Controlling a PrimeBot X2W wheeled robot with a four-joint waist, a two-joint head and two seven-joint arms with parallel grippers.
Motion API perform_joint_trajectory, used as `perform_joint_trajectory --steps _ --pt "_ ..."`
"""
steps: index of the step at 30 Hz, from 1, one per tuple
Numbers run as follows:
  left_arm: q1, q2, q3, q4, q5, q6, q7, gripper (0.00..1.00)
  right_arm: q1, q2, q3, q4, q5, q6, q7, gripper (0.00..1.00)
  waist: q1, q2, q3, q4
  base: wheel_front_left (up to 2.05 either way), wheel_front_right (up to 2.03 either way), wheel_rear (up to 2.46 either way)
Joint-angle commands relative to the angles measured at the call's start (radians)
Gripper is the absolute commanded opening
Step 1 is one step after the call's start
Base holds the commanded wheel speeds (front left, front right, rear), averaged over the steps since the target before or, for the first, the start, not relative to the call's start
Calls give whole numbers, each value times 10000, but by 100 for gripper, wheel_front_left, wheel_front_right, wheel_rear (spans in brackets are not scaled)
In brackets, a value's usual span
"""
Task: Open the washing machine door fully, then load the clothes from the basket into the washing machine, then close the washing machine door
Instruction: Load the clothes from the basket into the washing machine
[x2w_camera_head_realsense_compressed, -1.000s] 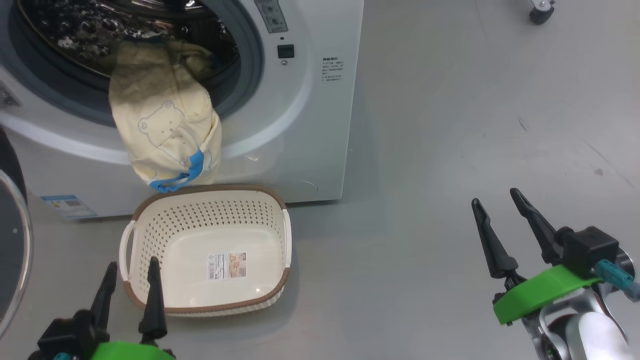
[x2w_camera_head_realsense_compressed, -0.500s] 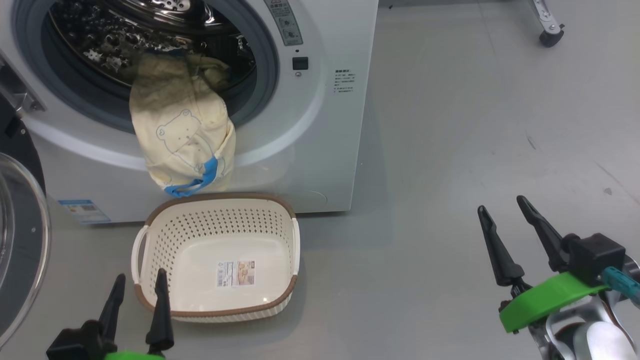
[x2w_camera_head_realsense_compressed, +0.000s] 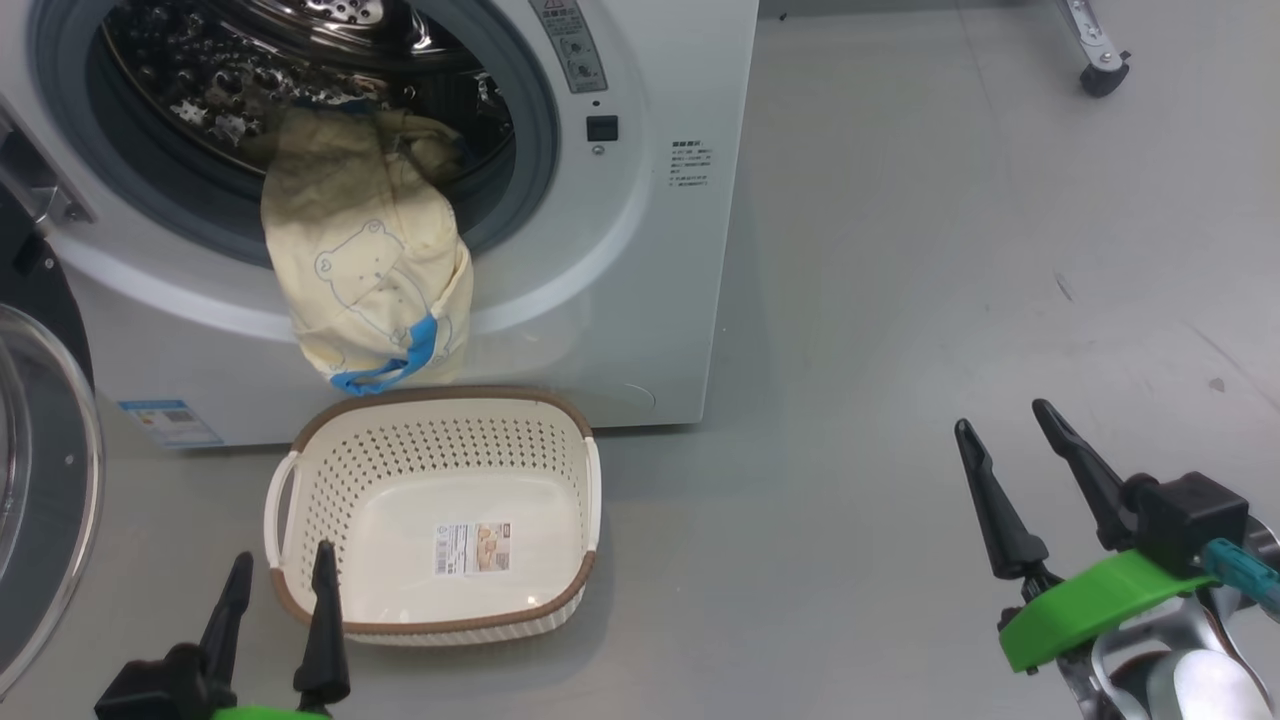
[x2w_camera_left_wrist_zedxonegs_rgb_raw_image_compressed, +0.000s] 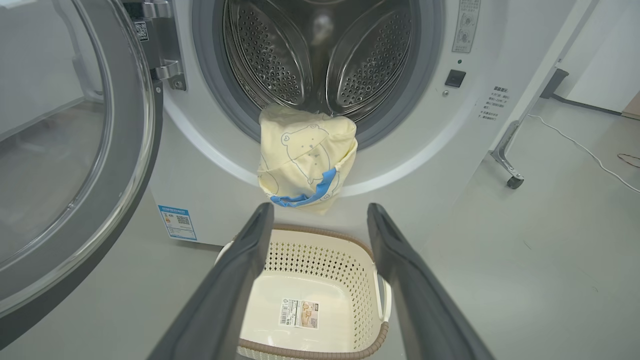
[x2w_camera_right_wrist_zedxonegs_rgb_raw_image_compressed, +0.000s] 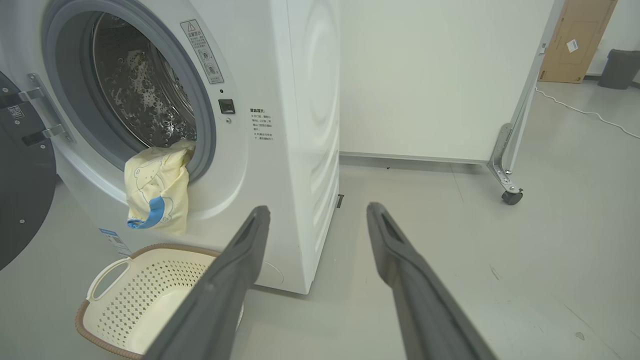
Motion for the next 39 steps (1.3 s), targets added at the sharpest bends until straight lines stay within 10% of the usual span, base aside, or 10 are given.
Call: perform_joint_trajectory --steps 1,39 --pt "-268 92 444 -298 66 1284 -140 100 -203 -93 204 -355 25 2 -42 100 0 -1 4 -7 0 0 0" --pt "-7149 1324 -236 5300 -287 -1500 2174 100 -2521 -93 1261 452 1118 2 -1386 100 0 -1 4307 -1825 0 0 0"
